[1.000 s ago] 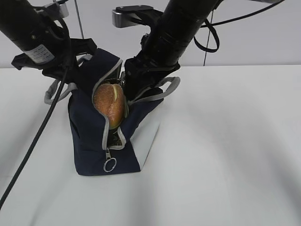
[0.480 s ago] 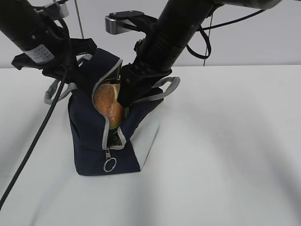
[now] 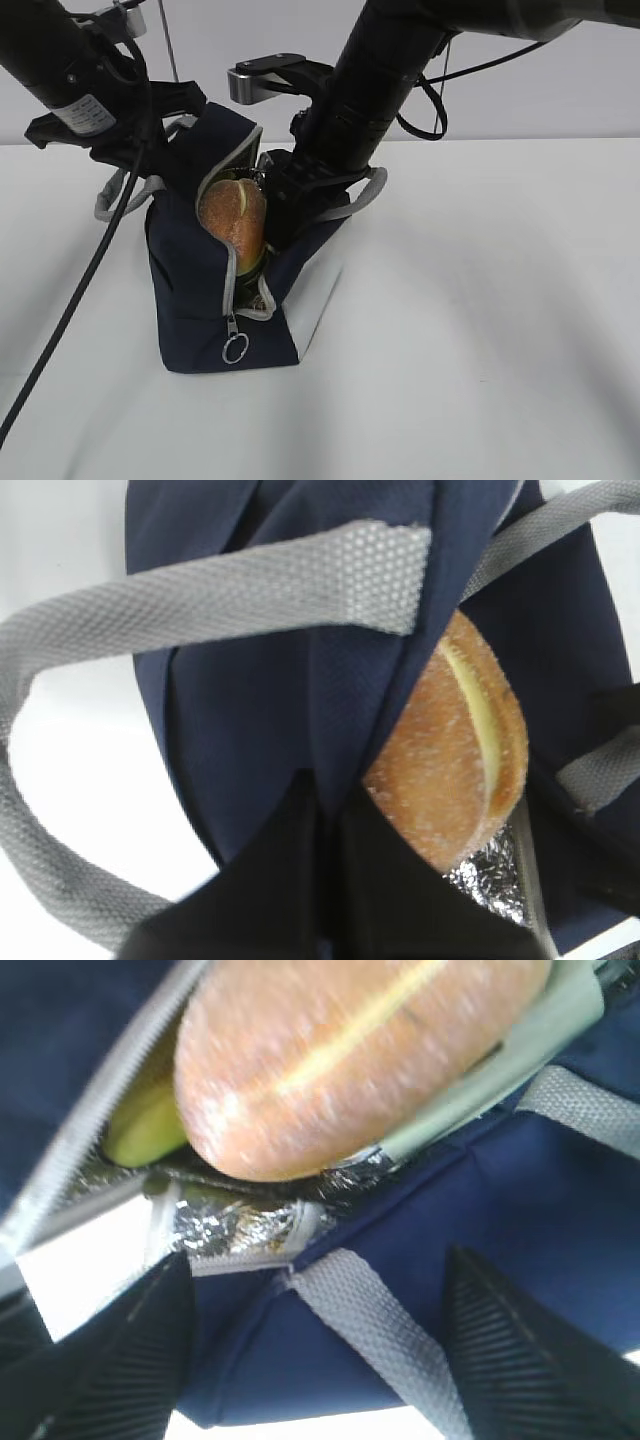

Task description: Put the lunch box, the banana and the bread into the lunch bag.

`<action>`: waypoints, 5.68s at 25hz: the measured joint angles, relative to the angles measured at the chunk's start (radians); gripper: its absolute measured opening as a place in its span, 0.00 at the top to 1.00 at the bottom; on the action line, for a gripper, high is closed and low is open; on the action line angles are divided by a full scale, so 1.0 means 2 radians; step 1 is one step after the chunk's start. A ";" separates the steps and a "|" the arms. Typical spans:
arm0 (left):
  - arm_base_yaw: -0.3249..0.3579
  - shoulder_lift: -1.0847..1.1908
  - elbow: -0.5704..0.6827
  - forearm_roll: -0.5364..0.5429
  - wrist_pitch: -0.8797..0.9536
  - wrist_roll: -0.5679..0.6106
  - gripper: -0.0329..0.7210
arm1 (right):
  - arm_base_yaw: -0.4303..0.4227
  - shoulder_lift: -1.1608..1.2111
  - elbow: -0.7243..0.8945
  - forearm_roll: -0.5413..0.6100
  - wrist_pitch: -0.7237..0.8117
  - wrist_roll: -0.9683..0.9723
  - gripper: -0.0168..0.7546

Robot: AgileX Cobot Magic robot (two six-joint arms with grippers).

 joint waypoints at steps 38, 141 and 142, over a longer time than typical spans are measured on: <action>0.000 0.000 0.000 -0.007 0.001 0.000 0.96 | 0.000 0.005 -0.087 -0.082 0.015 0.223 0.81; -0.065 0.094 -0.139 -0.100 0.018 0.065 0.96 | -0.004 -0.221 0.219 -0.074 -0.163 0.248 0.96; -0.070 0.095 -0.139 -0.097 0.018 0.065 0.96 | -0.004 -0.222 0.229 -0.070 -0.172 0.246 0.96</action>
